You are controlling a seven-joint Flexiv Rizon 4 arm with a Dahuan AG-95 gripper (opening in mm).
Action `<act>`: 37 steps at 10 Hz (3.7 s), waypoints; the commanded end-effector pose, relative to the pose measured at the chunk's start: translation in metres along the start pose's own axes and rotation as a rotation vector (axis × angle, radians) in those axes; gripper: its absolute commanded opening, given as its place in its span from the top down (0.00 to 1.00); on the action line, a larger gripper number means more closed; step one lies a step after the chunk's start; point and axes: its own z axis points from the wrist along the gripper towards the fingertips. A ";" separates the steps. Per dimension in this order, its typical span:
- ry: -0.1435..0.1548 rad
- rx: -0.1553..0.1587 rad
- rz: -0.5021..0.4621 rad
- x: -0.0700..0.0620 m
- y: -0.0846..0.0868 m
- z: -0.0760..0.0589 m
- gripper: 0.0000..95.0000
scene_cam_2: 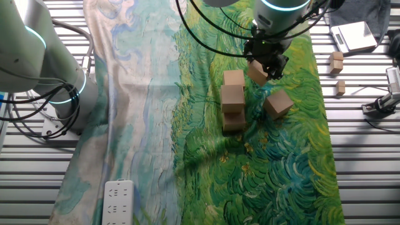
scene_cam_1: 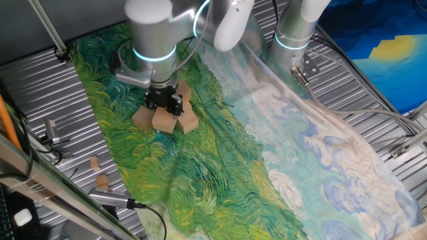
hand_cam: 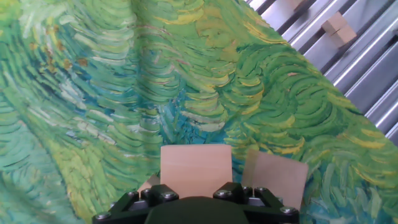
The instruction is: Stack the blocks into a pyramid shape
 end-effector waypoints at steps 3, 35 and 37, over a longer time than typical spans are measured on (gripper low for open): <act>0.024 0.011 -0.069 0.000 0.001 -0.005 1.00; 0.017 -0.022 -0.548 0.001 0.001 -0.006 1.00; 0.018 -0.027 -0.562 0.001 0.001 -0.006 1.00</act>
